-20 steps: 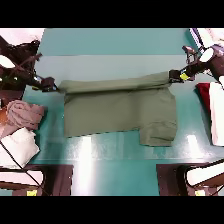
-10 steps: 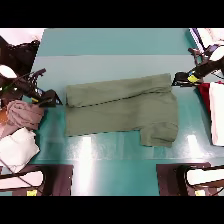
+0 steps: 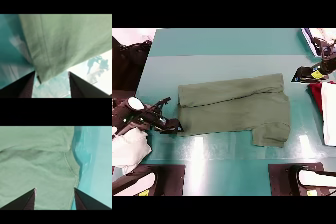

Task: Fold the shirts.

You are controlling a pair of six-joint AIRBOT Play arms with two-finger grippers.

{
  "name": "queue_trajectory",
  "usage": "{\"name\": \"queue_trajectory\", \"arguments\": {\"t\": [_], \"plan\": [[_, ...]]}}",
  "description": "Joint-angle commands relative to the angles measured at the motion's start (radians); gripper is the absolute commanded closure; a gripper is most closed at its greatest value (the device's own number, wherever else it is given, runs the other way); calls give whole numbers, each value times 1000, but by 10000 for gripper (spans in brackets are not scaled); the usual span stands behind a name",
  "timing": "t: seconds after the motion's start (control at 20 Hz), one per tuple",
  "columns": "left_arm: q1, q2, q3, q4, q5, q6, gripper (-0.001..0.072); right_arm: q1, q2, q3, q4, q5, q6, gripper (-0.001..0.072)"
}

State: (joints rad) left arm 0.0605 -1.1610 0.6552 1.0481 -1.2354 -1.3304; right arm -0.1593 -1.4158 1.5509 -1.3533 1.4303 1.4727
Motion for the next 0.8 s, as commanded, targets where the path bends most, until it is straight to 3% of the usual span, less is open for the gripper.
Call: {"name": "queue_trajectory", "arguments": {"t": [0.0, 0.1, 0.2, 0.75], "plan": [[-17, 13, -53, -42, 68, -8, 210, -1, 35, 0, 0, 11, 0, 182], [-17, 13, -54, -42, 71, -8, 234, -1, 47, -1, 0, 25, 0, 184], [-17, 13, -54, -53, 48, 6, 678, -1, 48, -5, -1, 81, 0, 208], [-17, 13, 3, -69, -16, 33, 684, -148, 425, -791, 34, 134, -8, 201]]}}
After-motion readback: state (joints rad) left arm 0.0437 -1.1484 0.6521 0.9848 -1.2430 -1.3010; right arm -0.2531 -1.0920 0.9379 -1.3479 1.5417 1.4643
